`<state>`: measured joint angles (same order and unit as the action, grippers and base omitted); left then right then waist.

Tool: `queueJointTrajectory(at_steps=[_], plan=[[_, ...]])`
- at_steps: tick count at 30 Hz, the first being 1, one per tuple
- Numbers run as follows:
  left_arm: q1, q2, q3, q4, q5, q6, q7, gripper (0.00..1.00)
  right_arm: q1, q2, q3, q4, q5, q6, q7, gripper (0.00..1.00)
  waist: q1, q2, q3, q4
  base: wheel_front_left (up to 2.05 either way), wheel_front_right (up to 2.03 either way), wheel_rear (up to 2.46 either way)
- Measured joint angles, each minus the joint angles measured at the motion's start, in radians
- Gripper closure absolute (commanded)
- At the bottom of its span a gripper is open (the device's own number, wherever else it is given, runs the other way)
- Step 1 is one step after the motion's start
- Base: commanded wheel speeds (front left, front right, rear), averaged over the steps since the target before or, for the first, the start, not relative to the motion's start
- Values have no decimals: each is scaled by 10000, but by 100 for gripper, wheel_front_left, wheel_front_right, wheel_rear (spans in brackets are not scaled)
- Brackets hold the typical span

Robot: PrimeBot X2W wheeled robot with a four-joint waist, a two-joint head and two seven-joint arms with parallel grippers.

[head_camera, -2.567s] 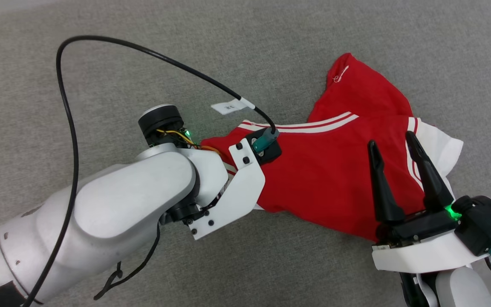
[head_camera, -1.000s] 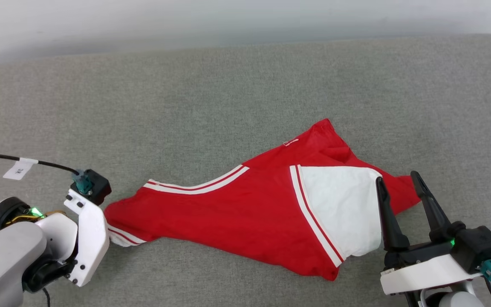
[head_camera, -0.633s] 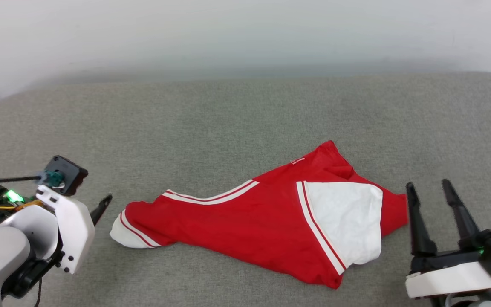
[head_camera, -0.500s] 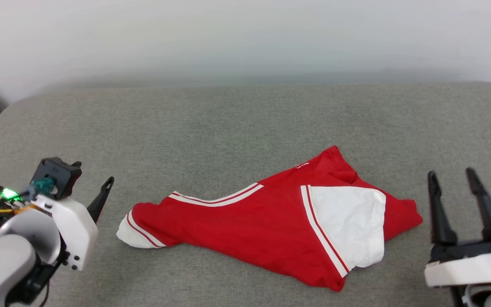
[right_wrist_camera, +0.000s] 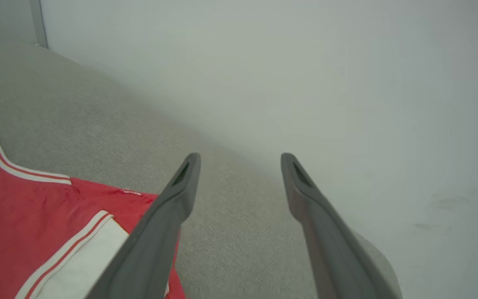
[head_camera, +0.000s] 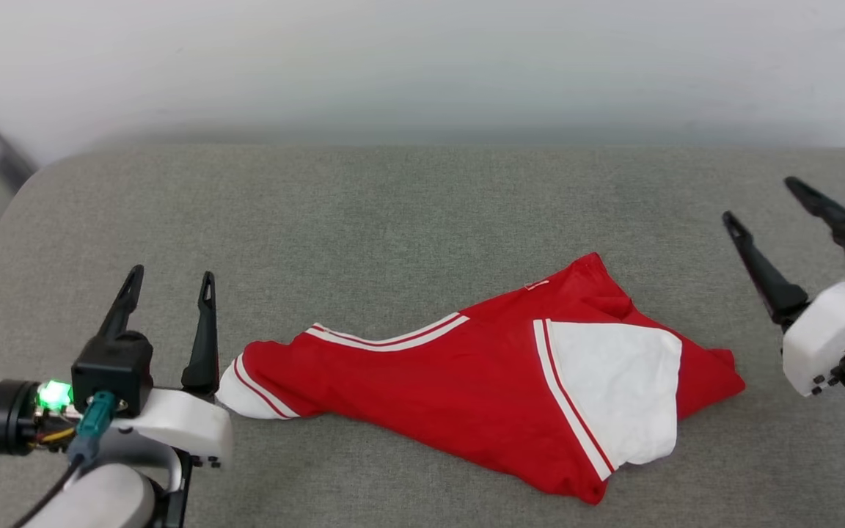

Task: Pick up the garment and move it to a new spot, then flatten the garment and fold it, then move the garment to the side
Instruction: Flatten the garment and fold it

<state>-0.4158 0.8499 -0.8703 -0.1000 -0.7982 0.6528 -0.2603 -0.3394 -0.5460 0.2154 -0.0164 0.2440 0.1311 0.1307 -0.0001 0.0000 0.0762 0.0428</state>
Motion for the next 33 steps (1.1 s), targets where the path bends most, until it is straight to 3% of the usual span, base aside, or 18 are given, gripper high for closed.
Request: queueJointTrajectory(at_steps=[1, 2, 8, 15, 23, 32, 33], plan=[[526, -424, 673, -159, 525, 213, -25, 0, -429, -675, 857, -104, 788, 0, 1160, 0, 0, 0, 70, 52, 0, 0, 0], [526, -424, 673, -159, 525, 213, -25, 0, -429, -675, 857, -104, 788, 0, 1160, 0, 0, 0, 70, 52, 0, 0, 0], [2150, -1649, 2600, -389, 1994, 226, -27, 0, -1602, -2290, 3150, -351, 3060, 0, 4349, 0, 0, 0, 386, 212, 0, 0, 0], [3250, -3266, 4299, -278, 3325, -717, -27, 0, -2863, -2884, 4959, 234, 4679, 0, 6757, 0, 0, 0, 946, 494, 0, 0, 0], [3504, -4901, 5574, 339, 4439, -2165, -27, 0, -3439, -2625, 6424, 1212, 5329, -2, 7072, 0, 1, 0, 1679, 863, 0, 0, 0], [3505, -6054, 6663, 849, 5388, -3306, -27, 0, -3792, -2539, 7781, 2004, 5804, 0, 6268, 0, 1, 0, 2142, 1042, 0, 0, 0], [3507, -6146, 6782, 897, 5488, -3405, -27, 0, -3836, -2516, 7881, 2067, 5831, 0, 6071, 31, 0, 0, 2137, 1014, 0, 0, 0]])
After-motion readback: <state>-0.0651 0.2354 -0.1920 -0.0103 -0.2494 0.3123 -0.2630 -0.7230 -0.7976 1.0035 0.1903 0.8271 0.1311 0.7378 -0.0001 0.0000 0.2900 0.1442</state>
